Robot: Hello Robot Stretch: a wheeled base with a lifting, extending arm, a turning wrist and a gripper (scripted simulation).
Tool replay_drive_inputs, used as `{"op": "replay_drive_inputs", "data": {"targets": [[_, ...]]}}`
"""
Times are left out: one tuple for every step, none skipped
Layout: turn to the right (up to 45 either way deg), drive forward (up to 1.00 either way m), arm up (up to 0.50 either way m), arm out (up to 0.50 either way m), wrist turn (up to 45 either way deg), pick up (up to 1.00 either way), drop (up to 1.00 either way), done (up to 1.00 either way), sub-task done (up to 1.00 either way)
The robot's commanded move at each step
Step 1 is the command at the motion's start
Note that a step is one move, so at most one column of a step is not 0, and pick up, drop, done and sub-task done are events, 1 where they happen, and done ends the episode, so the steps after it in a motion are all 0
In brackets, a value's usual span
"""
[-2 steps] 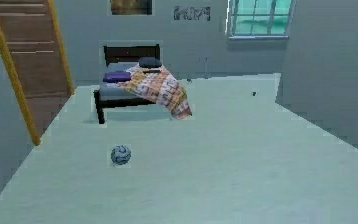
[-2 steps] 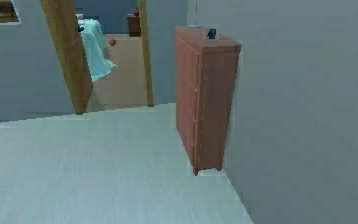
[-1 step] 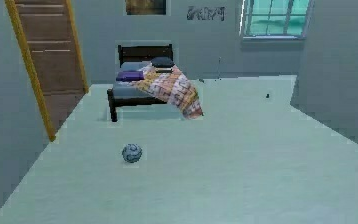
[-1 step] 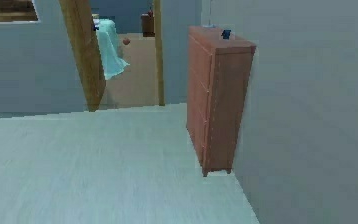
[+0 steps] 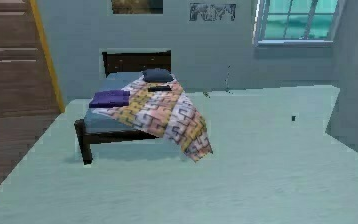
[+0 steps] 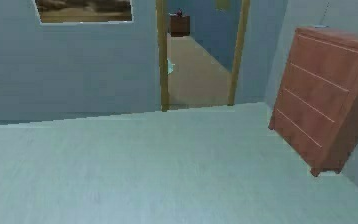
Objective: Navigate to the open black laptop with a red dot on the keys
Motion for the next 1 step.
{"op": "replay_drive_inputs", "data": {"targets": [[0.0, 0.75, 0.00, 0.00, 0.0, 0.00, 0.00, 0.00, 0.00]]}}
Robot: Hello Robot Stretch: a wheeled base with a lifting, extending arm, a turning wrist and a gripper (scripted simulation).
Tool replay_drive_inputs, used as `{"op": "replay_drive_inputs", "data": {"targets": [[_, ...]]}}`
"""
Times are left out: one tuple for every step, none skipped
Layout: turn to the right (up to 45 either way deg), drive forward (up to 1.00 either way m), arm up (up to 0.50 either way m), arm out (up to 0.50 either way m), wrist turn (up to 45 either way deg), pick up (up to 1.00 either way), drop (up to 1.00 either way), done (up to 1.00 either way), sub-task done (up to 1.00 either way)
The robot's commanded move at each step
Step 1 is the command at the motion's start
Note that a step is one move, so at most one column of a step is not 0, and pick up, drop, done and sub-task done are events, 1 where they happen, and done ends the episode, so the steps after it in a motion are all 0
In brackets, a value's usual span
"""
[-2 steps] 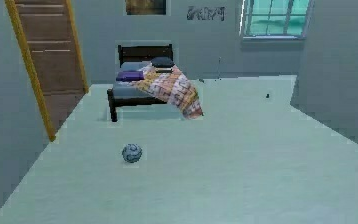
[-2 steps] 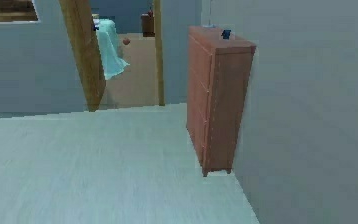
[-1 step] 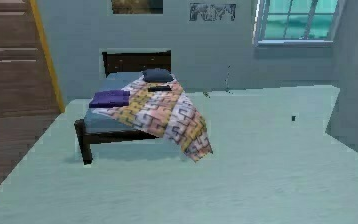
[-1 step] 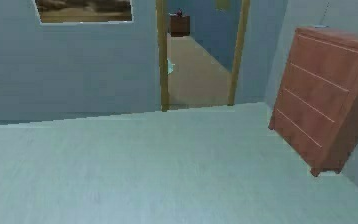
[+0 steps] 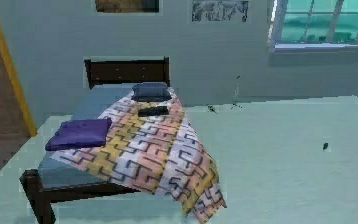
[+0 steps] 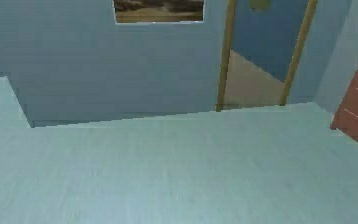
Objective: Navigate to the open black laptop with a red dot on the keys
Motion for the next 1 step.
{"op": "replay_drive_inputs", "data": {"targets": [[-27.0, 0.00, 0.00, 0.00, 0.0, 0.00, 0.00, 0.00, 0.00]]}}
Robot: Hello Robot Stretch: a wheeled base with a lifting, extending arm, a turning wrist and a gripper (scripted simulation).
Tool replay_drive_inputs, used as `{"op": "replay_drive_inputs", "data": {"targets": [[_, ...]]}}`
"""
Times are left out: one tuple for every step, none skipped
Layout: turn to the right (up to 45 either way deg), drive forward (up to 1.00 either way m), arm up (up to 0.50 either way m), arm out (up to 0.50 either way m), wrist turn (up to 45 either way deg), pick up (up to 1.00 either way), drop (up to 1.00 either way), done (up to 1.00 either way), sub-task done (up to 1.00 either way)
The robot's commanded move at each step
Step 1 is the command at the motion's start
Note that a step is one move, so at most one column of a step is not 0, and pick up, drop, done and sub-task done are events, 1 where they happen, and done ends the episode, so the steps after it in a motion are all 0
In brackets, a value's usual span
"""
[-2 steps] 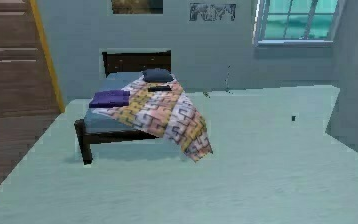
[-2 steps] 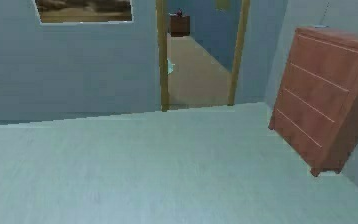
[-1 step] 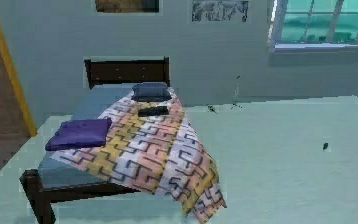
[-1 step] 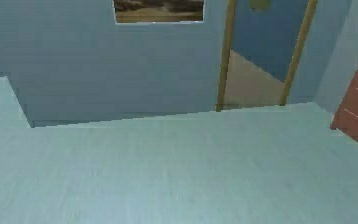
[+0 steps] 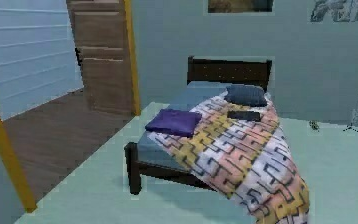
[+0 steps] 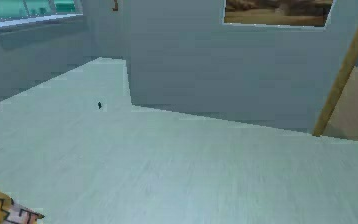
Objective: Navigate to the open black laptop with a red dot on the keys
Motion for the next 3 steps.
{"op": "replay_drive_inputs", "data": {"targets": [[0.0, 0.80, 0.00, 0.00, 0.0, 0.00, 0.00, 0.00, 0.00], [30.0, 0.00, 0.00, 0.00, 0.0, 0.00, 0.00, 0.00, 0.00], [0.0, 0.00, 0.00, 0.00, 0.0, 0.00, 0.00, 1.00, 0.00]]}}
